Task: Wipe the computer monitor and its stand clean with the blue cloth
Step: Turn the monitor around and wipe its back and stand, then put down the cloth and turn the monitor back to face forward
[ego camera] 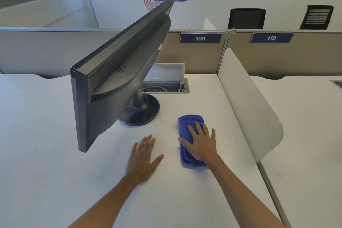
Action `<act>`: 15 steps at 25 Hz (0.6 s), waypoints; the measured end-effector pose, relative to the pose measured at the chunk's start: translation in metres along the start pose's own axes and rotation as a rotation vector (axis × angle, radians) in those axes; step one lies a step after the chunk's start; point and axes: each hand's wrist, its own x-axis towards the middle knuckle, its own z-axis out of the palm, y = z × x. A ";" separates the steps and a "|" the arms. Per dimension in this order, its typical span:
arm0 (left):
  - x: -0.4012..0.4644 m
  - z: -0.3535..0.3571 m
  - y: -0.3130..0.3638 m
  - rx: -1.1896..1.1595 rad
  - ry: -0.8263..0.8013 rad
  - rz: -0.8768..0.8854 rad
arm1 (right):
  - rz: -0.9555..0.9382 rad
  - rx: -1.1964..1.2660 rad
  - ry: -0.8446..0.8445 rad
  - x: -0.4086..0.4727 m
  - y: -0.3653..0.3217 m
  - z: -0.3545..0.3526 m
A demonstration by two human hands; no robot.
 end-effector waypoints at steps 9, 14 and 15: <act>-0.002 -0.001 0.002 0.022 0.006 -0.004 | 0.001 0.089 0.057 0.016 0.000 0.032; -0.003 -0.003 0.004 0.048 -0.012 -0.015 | -0.006 0.078 0.059 0.018 0.000 0.032; -0.003 -0.004 0.005 0.049 -0.020 -0.014 | -0.009 0.080 0.062 0.018 0.000 0.032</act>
